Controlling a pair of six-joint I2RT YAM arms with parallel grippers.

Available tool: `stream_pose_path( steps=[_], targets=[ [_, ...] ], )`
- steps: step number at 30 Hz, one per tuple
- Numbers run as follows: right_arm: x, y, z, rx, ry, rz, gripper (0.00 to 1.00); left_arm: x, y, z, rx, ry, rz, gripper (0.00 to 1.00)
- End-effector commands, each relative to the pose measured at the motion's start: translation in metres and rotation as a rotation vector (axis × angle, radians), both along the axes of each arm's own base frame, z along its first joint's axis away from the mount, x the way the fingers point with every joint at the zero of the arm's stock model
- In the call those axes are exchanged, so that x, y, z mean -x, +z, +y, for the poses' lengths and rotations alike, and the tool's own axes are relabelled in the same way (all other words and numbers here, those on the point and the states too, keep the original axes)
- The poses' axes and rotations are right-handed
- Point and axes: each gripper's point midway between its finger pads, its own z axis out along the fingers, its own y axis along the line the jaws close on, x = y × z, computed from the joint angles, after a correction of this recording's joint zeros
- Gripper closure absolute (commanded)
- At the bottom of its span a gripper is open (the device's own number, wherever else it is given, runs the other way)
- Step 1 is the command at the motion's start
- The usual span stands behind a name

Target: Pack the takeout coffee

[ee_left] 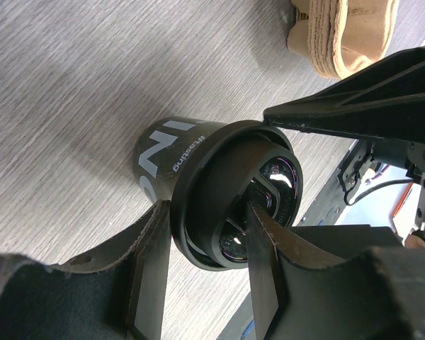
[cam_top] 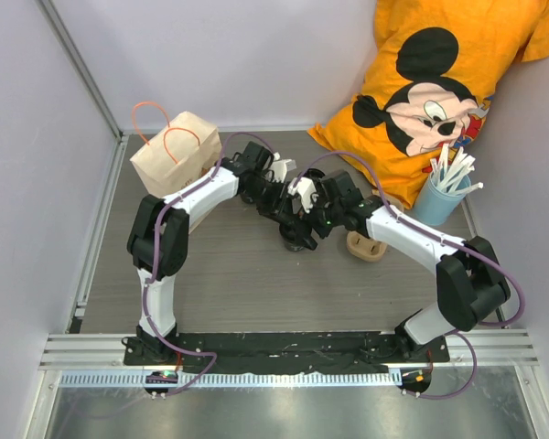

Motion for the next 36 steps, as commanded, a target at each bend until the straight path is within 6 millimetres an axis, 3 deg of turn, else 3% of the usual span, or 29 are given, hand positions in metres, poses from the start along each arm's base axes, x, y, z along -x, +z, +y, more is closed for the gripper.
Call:
stream_pose_path(
  steps=[1,11,18,24,36],
  targets=[
    [-0.004,0.051,0.02,-0.102,0.094,-0.099,0.13,0.009,-0.076,0.041,-0.278,0.013,0.029,1.0],
    [-0.011,0.047,0.024,-0.106,0.071,-0.092,0.17,0.01,-0.075,0.041,-0.273,0.01,0.032,1.0],
    [-0.006,0.02,0.015,-0.049,0.077,-0.072,0.17,0.009,-0.075,0.041,-0.272,0.011,0.03,1.0],
    [-0.003,0.014,0.015,-0.051,0.086,-0.057,0.17,0.009,-0.076,0.04,-0.271,0.011,0.034,1.0],
    [0.001,-0.014,0.008,-0.007,0.074,-0.015,0.28,0.01,-0.075,0.041,-0.275,0.005,0.031,1.0]
  ],
)
